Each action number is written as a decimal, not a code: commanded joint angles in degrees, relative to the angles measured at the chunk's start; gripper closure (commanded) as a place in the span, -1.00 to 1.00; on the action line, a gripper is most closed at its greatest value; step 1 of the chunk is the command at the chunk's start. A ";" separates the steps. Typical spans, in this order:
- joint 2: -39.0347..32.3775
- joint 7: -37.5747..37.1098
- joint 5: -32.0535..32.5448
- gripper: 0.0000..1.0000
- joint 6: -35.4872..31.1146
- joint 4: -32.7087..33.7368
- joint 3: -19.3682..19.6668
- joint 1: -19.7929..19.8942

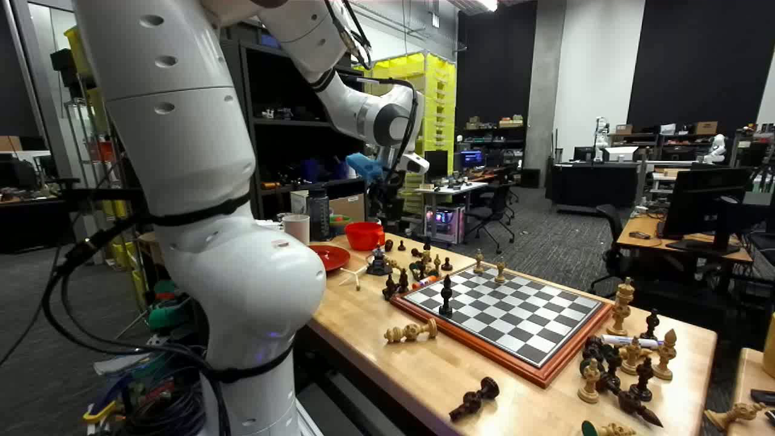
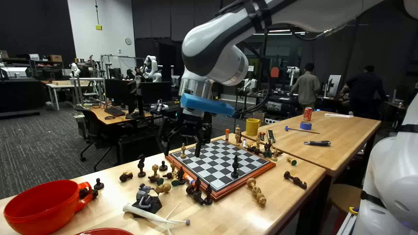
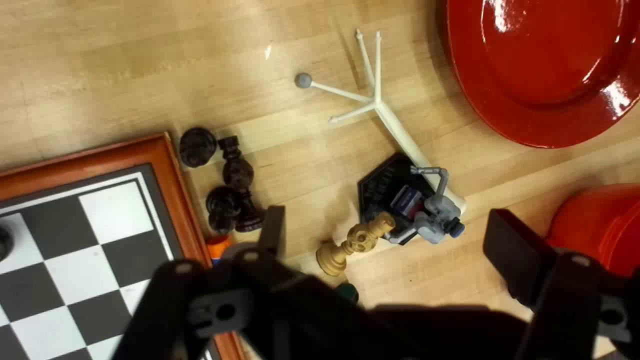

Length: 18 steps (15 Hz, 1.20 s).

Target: Put a chess piece on the chess board

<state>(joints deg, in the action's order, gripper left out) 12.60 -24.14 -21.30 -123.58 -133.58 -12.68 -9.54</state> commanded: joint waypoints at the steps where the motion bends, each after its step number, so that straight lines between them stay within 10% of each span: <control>1: -0.01 -0.05 0.08 -1.00 0.08 0.08 0.21 -0.20; 18: -0.42 -2.87 9.50 -1.00 -0.19 -6.56 0.19 1.89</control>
<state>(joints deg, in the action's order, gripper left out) 11.90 -25.07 -13.28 -123.43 -137.88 -12.20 -7.46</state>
